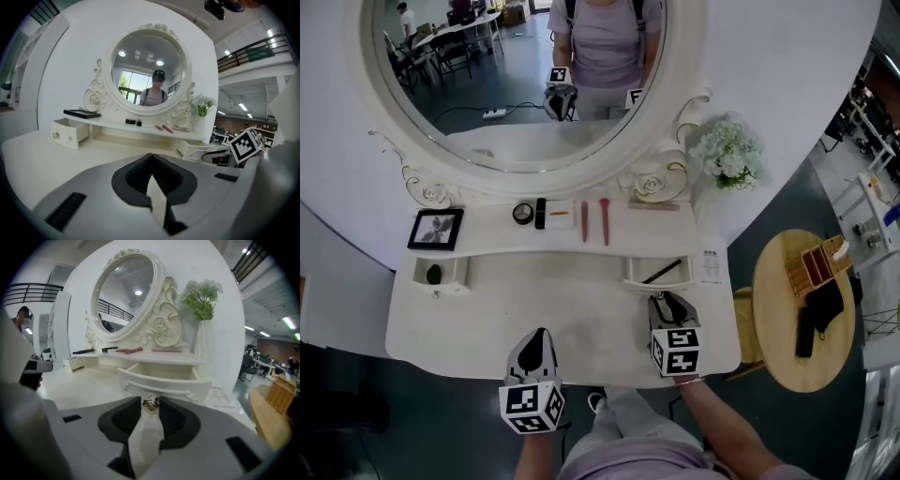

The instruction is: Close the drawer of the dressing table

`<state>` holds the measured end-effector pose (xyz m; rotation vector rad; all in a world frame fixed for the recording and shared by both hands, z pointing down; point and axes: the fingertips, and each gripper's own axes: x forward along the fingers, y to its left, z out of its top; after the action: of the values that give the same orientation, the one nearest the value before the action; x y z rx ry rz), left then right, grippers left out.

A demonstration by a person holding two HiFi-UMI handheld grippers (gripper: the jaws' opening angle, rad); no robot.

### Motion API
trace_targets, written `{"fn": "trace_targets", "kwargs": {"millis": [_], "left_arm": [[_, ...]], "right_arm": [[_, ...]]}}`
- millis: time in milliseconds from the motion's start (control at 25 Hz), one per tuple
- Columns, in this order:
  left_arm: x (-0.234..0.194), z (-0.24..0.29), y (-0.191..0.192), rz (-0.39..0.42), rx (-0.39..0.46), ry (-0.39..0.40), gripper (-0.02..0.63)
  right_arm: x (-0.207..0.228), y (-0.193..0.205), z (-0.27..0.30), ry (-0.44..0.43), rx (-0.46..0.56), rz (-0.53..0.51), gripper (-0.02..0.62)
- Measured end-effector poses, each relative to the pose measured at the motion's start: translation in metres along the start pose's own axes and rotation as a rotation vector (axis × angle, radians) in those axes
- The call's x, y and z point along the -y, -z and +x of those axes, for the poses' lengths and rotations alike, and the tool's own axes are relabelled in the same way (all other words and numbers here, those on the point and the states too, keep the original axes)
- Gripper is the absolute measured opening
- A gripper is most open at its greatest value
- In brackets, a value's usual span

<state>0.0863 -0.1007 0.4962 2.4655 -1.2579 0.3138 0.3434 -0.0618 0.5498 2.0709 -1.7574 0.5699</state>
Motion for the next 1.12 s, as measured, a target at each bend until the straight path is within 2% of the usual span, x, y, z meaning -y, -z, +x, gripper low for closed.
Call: {"fn": "trace_targets", "kwargs": {"millis": [80,1120], "left_arm": [[0.000,0.003,0.000,-0.001,-0.002,0.000,0.002],[-0.009,0.026,-0.003,-0.018,-0.015,-0.042,0.002]], "right_arm": [[0.002,-0.001,0.001,-0.003,0.000,0.001,0.109],[0.019,-0.021,0.038,0.001,0.004,0.018,0.103]]}}
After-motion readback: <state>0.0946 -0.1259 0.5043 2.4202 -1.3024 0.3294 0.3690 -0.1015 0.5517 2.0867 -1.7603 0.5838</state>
